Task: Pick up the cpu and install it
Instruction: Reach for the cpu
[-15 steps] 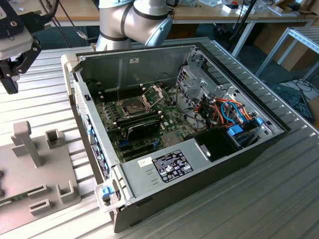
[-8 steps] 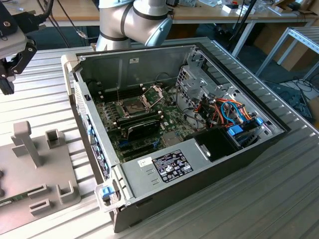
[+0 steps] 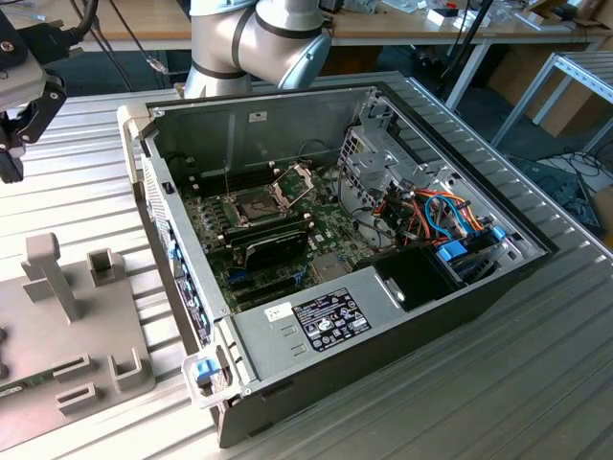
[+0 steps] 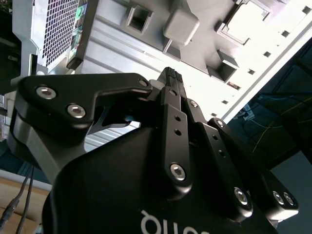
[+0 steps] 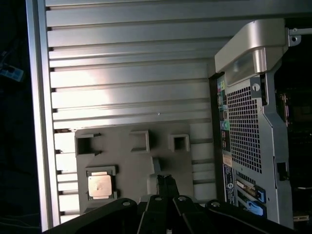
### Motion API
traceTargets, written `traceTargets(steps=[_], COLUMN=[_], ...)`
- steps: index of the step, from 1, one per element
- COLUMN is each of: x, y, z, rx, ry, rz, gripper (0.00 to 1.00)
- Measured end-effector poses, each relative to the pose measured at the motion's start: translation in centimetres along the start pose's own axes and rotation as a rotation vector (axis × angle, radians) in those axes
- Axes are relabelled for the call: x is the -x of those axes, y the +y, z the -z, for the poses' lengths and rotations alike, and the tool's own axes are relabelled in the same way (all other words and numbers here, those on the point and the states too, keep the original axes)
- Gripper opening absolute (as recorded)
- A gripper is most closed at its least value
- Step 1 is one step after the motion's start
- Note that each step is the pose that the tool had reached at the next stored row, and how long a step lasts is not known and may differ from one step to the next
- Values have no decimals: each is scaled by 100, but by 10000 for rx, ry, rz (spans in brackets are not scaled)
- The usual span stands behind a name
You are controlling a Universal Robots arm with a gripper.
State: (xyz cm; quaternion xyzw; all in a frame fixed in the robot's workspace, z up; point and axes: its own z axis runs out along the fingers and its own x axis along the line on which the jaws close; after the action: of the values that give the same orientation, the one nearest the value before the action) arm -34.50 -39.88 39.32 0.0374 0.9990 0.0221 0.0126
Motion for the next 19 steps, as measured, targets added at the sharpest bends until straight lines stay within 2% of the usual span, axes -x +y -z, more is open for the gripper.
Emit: traceTargets(steps=[19], x=[-154], y=[-11], z=[4], rx=[0], ry=[0], rz=[0], gripper=[11])
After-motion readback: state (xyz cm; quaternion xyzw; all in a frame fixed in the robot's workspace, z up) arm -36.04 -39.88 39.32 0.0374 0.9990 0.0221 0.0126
